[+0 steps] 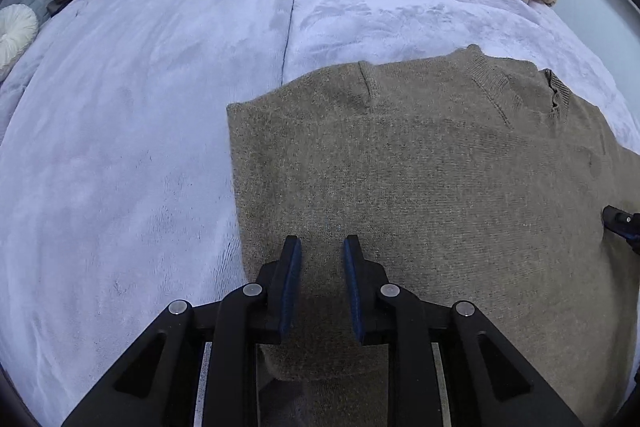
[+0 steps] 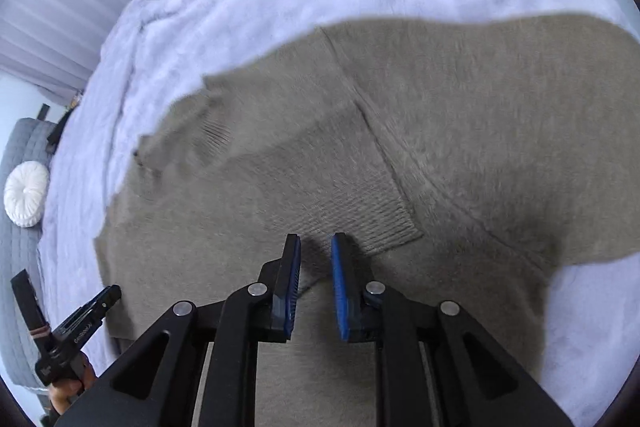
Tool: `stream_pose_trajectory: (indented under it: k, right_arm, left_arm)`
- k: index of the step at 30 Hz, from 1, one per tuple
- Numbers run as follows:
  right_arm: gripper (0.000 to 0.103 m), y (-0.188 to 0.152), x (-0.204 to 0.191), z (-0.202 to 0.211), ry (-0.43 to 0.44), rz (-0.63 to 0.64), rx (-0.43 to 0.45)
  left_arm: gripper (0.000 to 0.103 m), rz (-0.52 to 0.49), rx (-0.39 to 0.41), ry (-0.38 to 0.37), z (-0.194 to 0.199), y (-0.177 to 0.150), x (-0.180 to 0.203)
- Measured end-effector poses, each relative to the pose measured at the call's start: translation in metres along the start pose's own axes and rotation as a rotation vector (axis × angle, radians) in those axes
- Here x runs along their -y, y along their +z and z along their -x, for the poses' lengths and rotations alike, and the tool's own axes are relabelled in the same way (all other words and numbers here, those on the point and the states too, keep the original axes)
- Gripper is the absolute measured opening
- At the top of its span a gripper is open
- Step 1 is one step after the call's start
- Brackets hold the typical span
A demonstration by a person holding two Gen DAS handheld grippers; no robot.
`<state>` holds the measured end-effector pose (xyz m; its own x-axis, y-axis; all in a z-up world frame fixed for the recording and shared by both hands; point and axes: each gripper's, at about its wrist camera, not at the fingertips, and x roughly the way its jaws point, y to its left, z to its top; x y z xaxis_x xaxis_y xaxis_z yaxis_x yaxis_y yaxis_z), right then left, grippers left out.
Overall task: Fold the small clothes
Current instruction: 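Grasp the other sleeve cuff with the right gripper and lift it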
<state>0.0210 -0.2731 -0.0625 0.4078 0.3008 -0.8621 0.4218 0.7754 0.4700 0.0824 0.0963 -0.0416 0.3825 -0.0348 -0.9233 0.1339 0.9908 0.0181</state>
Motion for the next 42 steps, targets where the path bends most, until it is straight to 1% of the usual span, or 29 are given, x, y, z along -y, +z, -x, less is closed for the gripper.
stream_pose_trajectory:
  k: [1, 2, 4, 7, 8, 9, 10, 11, 12, 17, 21, 22, 23, 24, 25, 26, 29, 31, 34, 35, 37, 38, 40, 41, 42]
  right_arm:
    - [0.016, -0.001, 0.006, 0.003, 0.021, -0.027, 0.004]
    - [0.016, -0.002, 0.012, 0.008, 0.022, -0.045, 0.007]
    - [0.018, -0.006, 0.022, 0.015, -0.021, -0.050, 0.009]
    - [0.018, -0.015, 0.038, 0.031, 0.020, -0.079, 0.003]
    - [0.022, -0.019, 0.042, 0.037, 0.024, -0.082, 0.005]
    - [0.028, -0.024, 0.046, 0.042, 0.029, -0.085, 0.008]
    - [0.032, -0.028, 0.049, 0.047, 0.037, -0.091, 0.011]
    - [0.037, -0.031, 0.051, 0.048, 0.046, -0.102, 0.012]
    - [0.039, -0.035, 0.054, 0.051, 0.055, -0.115, 0.012]
    - [0.039, -0.048, 0.067, 0.049, 0.111, -0.193, 0.005]
    - [0.039, -0.051, 0.083, 0.061, 0.141, -0.220, 0.020]
    - [0.039, -0.051, 0.086, 0.064, 0.142, -0.221, 0.026]
    - [0.041, -0.050, 0.088, 0.067, 0.144, -0.224, 0.033]
    - [0.043, -0.050, 0.092, 0.071, 0.148, -0.232, 0.041]
    - [0.043, -0.049, 0.096, 0.074, 0.153, -0.240, 0.048]
    - [0.043, -0.049, 0.101, 0.078, 0.156, -0.251, 0.057]
    - [0.050, -0.046, 0.120, 0.090, 0.139, -0.289, 0.086]
    - [0.050, -0.044, 0.137, 0.099, 0.133, -0.322, 0.105]
    - [0.050, -0.043, 0.167, 0.114, 0.130, -0.389, 0.144]
    - [0.050, -0.042, 0.174, 0.117, 0.129, -0.402, 0.155]
    - [0.052, -0.041, 0.193, 0.127, 0.123, -0.442, 0.190]
    - [0.056, -0.040, 0.203, 0.132, 0.121, -0.467, 0.210]
    - [0.057, -0.038, 0.226, 0.141, 0.125, -0.526, 0.253]
    - [0.057, -0.036, 0.237, 0.145, 0.123, -0.555, 0.270]
    - [0.057, -0.035, 0.247, 0.149, 0.116, -0.583, 0.289]
  left_arm:
    - [0.024, -0.008, 0.002, 0.007, 0.002, -0.001, 0.000]
    - [0.024, -0.010, -0.004, 0.012, 0.005, -0.001, 0.000]
    - [0.024, -0.006, -0.019, 0.017, 0.009, -0.001, 0.000]
    - [0.024, -0.004, -0.039, 0.023, 0.019, 0.000, 0.005]
    - [0.024, -0.002, -0.044, 0.014, 0.020, 0.000, 0.008]
    - [0.024, 0.000, -0.050, 0.002, 0.022, -0.002, 0.013]
    - [0.024, -0.002, -0.055, -0.011, 0.025, -0.004, 0.017]
    - [0.024, -0.009, -0.061, -0.021, 0.026, -0.006, 0.025]
    - [0.024, -0.019, -0.069, -0.028, 0.026, -0.007, 0.033]
    - [0.024, -0.088, -0.117, -0.081, 0.025, -0.019, 0.081]
    - [0.024, -0.140, -0.130, -0.109, 0.025, -0.025, 0.119]
    - [0.044, -0.152, -0.132, -0.110, 0.025, -0.025, 0.128]
    - [0.084, -0.159, -0.134, -0.109, 0.025, -0.025, 0.135]
    - [0.097, -0.161, -0.128, -0.105, 0.026, -0.025, 0.141]
    - [0.100, -0.165, -0.105, -0.107, 0.030, -0.025, 0.147]
    - [0.100, -0.182, -0.095, -0.113, 0.032, -0.025, 0.154]
    - [0.100, -0.216, -0.108, -0.106, 0.033, -0.026, 0.173]
    - [0.101, -0.224, -0.115, -0.109, 0.031, -0.026, 0.182]
    - [0.101, -0.246, -0.111, -0.091, 0.030, -0.024, 0.198]
    - [0.101, -0.251, -0.116, -0.086, 0.028, -0.024, 0.204]
    - [0.101, -0.251, -0.133, -0.105, 0.028, -0.024, 0.210]
    - [0.101, -0.247, -0.148, -0.116, 0.027, -0.025, 0.213]
    - [0.101, -0.234, -0.174, -0.133, 0.023, -0.025, 0.220]
    - [0.101, -0.233, -0.181, -0.134, 0.015, -0.015, 0.223]
    - [0.101, -0.232, -0.184, -0.128, 0.013, -0.014, 0.226]
